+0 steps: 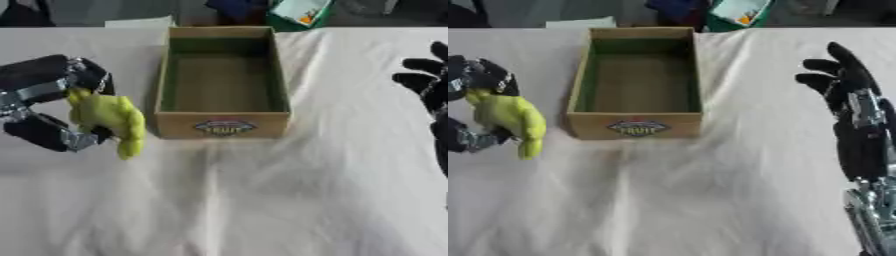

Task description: Pick up objects on the table and place them in the box.

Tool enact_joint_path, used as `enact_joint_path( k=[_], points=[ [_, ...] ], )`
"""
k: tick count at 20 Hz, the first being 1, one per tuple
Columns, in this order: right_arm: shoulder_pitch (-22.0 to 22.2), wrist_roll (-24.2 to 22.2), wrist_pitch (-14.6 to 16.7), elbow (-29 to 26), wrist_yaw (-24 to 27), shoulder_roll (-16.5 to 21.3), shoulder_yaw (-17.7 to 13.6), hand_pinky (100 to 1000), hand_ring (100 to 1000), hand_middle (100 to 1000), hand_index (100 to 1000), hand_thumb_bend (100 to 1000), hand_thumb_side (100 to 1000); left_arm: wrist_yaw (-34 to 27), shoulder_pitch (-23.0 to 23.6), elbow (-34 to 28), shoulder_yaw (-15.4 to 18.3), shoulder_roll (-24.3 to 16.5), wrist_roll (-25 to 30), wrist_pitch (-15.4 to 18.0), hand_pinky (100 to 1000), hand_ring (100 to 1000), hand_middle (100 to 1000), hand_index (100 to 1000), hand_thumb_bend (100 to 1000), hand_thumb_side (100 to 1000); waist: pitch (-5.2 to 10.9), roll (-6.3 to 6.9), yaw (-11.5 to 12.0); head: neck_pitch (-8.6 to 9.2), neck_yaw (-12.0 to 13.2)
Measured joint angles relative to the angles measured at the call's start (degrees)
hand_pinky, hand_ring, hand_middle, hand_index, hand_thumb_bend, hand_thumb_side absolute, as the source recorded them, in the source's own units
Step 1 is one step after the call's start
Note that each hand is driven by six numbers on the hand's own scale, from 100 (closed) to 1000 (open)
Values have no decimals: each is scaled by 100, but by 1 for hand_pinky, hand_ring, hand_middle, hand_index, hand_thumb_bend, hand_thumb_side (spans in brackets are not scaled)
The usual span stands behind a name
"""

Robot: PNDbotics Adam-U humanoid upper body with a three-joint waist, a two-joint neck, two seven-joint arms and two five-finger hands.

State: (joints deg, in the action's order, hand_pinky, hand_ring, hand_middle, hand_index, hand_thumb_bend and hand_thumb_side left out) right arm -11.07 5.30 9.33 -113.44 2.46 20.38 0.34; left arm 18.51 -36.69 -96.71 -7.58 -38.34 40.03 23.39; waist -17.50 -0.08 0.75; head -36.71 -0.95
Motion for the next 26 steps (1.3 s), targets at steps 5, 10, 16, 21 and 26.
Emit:
enact_joint_path(
  k=[5, 10, 16, 21, 26],
  points=[
    [-1, 1, 1, 0, 13, 0, 0, 891, 769, 775, 971, 100, 1000, -28, -35, -36, 45, 0, -35, 35, 455, 622, 518, 565, 100, 288, 0, 1, -9, 75, 9],
    [-20, -8, 11, 0, 19, 0, 4, 890, 770, 775, 971, 100, 1000, 78, -180, -87, 178, 0, -153, 153, 447, 617, 512, 548, 100, 286, 0, 16, -71, 110, 39],
    [-216, -75, 76, 0, 106, 0, 73, 890, 769, 775, 970, 100, 1000, 495, -559, -44, 433, 7, -363, 363, 436, 610, 503, 539, 100, 279, -64, 45, -293, 167, 284],
    [-375, -156, 123, 0, 172, 0, 142, 889, 769, 775, 969, 100, 1000, 941, -807, 92, 665, 58, -540, 540, 432, 608, 490, 534, 100, 274, -162, 81, -509, 232, 455],
    [-620, -305, 154, 0, 287, -14, 264, 889, 770, 775, 969, 100, 1000, 1389, -1081, 373, 802, 109, -754, 735, 430, 605, 480, 529, 100, 276, -285, 96, -856, 343, 786]
  ],
)
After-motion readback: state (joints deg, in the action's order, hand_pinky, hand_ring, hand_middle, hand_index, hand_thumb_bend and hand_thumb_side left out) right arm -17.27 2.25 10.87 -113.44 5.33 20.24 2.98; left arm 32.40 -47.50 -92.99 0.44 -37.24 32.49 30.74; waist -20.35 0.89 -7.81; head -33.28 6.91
